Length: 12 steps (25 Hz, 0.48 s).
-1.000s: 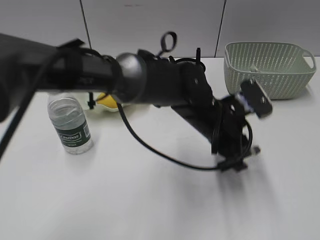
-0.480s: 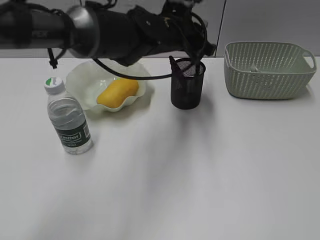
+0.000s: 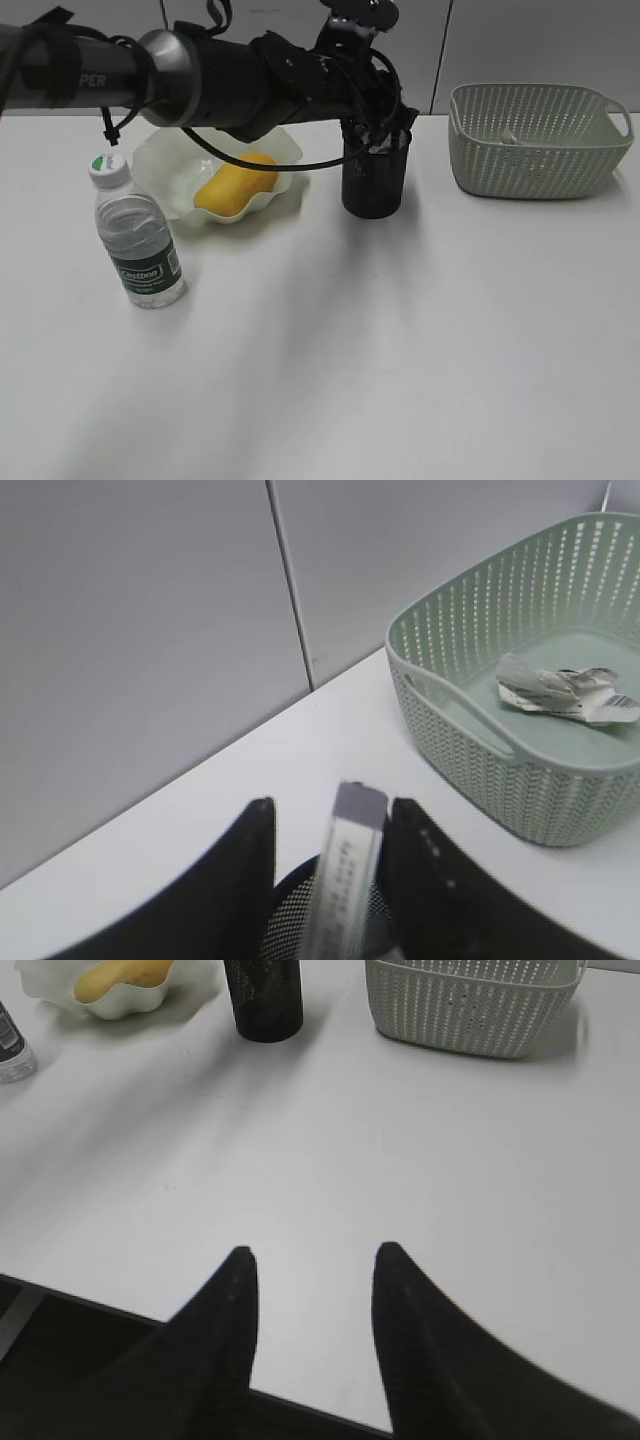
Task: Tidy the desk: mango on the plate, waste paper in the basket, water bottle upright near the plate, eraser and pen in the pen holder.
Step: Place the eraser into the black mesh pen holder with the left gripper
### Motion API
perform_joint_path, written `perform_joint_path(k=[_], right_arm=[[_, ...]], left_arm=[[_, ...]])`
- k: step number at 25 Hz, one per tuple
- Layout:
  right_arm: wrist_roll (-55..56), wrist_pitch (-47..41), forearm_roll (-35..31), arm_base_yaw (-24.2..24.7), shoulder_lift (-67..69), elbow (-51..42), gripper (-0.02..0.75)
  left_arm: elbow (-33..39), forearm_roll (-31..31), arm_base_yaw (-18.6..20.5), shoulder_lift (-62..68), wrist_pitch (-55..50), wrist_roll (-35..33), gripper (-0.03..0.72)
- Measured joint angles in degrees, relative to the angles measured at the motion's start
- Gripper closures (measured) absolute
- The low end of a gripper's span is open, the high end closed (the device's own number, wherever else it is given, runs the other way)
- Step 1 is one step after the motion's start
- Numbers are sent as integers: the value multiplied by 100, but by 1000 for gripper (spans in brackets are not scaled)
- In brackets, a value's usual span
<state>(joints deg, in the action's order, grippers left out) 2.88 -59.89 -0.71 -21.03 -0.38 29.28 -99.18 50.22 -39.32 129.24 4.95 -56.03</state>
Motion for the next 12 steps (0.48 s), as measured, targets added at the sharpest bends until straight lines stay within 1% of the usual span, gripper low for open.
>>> perform_joint_path(k=[2, 3, 5, 7, 9, 11, 12], right_arm=[[0, 0, 0, 0, 0, 0, 425], [0, 0, 0, 0, 0, 0, 426], [0, 0, 0, 0, 0, 0, 426], [0, 0, 0, 0, 0, 0, 426], [0, 0, 0, 0, 0, 0, 426], [0, 0, 0, 0, 0, 0, 426], [0, 0, 0, 0, 0, 0, 426]], left_arm=[[0, 20, 0, 0, -20, 0, 300], [0, 20, 0, -13, -47, 0, 280], [0, 22, 0, -88, -202, 0, 263], [6, -23, 17, -299, -683, 0, 262], [11, -23, 60, -623, -1392, 7, 295], [96, -150, 106, -1051, -2144, 206, 370], [182, -378, 127, -1235, -2445, 363, 414]])
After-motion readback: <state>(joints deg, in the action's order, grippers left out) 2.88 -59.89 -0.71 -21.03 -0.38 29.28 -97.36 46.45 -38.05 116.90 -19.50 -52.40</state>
